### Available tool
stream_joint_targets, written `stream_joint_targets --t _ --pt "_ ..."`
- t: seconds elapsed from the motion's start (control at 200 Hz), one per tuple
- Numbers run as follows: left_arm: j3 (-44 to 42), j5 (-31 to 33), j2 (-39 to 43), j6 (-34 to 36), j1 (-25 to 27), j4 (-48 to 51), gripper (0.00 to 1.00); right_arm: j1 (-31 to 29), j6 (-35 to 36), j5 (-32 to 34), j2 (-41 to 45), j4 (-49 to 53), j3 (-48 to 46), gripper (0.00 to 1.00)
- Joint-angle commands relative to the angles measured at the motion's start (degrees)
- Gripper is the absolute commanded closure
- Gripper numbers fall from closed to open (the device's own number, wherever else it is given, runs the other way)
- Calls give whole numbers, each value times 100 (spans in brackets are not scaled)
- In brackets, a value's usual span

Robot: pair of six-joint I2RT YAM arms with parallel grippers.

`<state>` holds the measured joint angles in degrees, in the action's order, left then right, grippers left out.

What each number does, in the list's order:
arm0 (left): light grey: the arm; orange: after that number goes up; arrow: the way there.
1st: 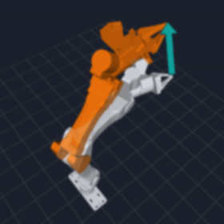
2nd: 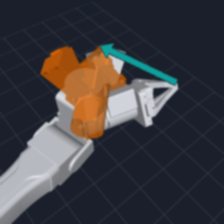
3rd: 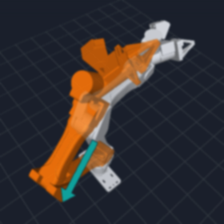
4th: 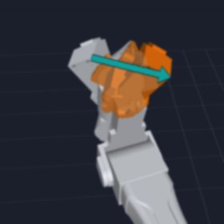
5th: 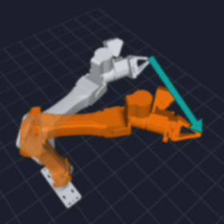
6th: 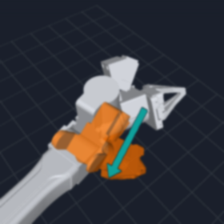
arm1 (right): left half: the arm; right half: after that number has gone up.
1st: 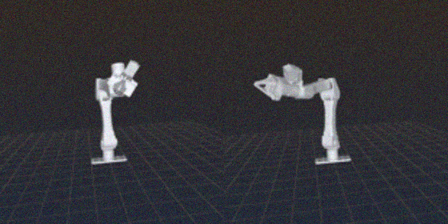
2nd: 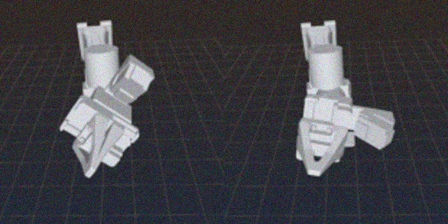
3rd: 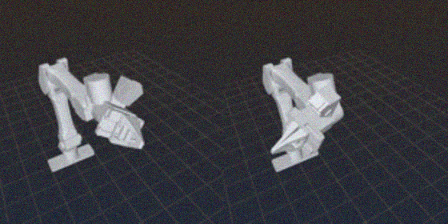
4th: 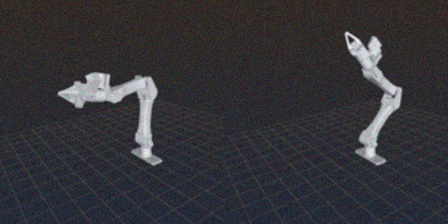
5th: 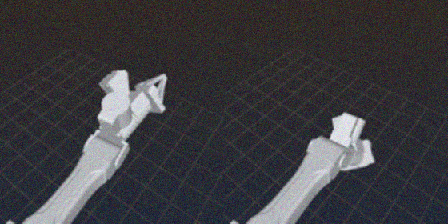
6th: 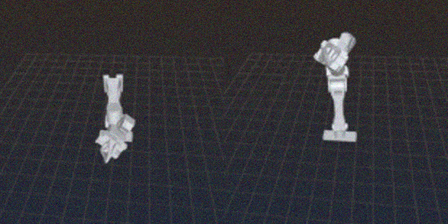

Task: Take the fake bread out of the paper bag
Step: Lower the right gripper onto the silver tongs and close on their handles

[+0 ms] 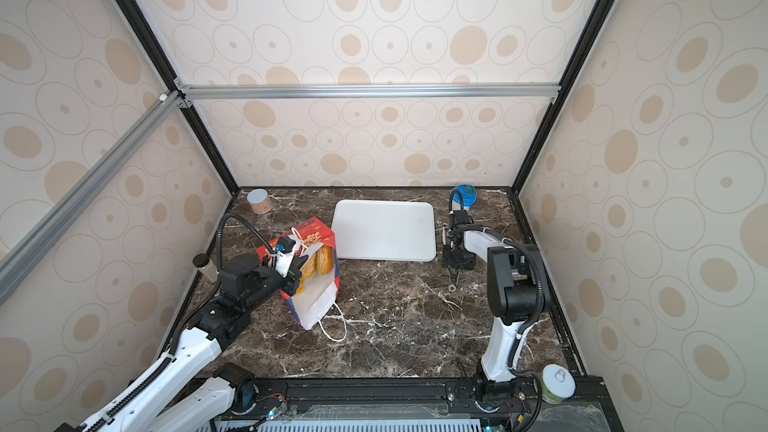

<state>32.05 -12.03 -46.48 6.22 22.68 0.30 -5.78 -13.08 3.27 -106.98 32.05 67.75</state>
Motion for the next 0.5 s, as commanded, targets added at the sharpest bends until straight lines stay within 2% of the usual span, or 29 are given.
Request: stream_joint_targets --t 0.0,0.495 --pt "159 32 122 -15 44 -397 100 -56 -83 -46 323 366 -308 49" --pt "202 106 51 -169 44 -570 100 -97 214 -183 1597 1337 -223 57"
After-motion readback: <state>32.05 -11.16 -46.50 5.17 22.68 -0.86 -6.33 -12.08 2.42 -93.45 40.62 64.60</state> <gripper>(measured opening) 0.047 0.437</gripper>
